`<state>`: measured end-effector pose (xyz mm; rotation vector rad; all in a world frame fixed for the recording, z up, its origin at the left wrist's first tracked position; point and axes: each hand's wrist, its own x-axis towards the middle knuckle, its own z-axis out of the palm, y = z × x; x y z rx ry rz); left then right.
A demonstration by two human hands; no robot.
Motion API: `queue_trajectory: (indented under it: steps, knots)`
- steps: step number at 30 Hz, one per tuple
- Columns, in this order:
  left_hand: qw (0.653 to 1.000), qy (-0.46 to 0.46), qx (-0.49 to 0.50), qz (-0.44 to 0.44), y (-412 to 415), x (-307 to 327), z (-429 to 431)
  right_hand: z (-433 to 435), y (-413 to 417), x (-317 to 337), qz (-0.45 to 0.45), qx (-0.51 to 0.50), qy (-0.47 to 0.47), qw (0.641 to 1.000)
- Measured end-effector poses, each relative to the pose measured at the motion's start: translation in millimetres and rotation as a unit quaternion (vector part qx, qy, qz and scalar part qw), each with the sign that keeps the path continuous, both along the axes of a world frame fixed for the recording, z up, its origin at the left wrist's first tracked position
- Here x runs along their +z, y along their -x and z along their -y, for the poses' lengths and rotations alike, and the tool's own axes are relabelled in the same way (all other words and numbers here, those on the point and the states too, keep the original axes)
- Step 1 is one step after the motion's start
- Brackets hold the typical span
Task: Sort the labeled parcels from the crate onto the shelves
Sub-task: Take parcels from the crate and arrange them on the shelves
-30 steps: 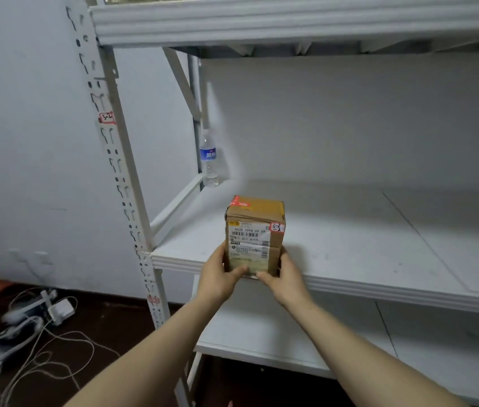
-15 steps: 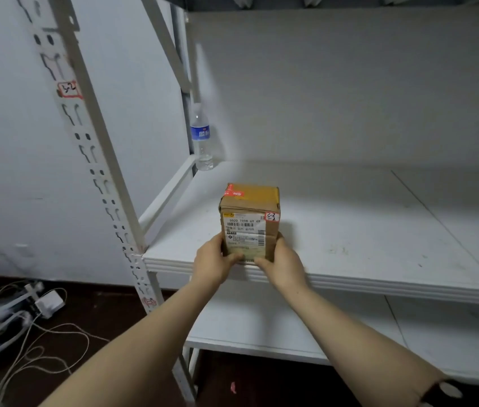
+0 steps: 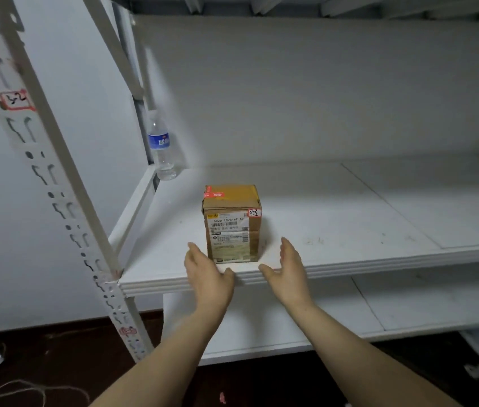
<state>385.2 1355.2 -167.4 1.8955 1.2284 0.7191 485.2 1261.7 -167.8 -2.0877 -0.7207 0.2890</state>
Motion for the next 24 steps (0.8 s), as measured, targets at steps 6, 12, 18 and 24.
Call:
queue_trajectory:
  steps: [6, 12, 18, 24]
  knots:
    - [0.999, -0.028, -0.019, 0.006, 1, 5, 77, 94, 16, 0, 0.005, -0.089, 0.019, 0.996]
    - [0.978, -0.053, -0.198, -0.047, -6, 14, 201, 239, 41, 16, 0.009, -0.176, 0.033, 0.984]
    - [0.871, -0.118, -0.463, -0.116, -6, 20, 408, 472, 108, 18, -0.003, -0.344, 0.048, 0.938]
    - [0.708, -0.222, -0.656, -0.138, 49, 21, 656, 709, 229, 8, -0.032, -0.554, 0.032, 0.831]
